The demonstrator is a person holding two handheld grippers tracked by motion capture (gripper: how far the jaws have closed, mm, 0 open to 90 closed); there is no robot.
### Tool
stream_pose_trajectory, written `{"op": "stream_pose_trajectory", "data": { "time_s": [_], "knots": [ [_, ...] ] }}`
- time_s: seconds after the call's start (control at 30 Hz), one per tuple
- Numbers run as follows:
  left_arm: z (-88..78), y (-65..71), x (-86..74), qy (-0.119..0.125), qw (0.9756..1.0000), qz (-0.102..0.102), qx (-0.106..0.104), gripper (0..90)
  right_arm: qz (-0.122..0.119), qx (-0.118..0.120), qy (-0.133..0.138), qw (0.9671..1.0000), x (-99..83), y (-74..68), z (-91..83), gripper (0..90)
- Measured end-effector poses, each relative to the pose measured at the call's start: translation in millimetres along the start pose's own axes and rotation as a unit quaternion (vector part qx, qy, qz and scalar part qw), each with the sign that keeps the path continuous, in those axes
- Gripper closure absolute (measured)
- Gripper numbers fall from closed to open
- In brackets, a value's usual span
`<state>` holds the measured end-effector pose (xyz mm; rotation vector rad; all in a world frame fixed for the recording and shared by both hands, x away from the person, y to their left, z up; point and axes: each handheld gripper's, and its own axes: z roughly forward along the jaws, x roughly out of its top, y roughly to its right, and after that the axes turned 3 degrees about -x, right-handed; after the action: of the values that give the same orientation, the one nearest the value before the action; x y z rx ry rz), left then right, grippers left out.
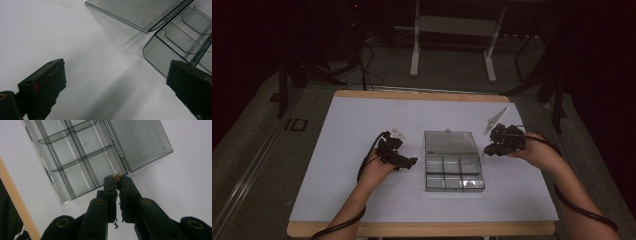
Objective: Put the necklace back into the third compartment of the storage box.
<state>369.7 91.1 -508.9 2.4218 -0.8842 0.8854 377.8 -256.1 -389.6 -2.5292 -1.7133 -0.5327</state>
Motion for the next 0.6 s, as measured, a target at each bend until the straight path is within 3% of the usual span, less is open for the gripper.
{"op": "stream_pose_trajectory", "data": {
  "time_s": [0.23, 0.6],
  "knots": [
    [-0.9, -0.1, -0.3, 0.002, 1.0000, 0.001, 0.001, 3.0, -0.010, 0.010, -0.005, 0.9999, 11.3, -3.7, 9.8, 84.1],
    [0.6, -0.9, -3.1, 0.001, 1.0000, -0.004, -0.001, 3.0, -0.021, 0.027, -0.028, 0.9990, 19.6, -12.8, 41.5, 84.1]
  ]
}}
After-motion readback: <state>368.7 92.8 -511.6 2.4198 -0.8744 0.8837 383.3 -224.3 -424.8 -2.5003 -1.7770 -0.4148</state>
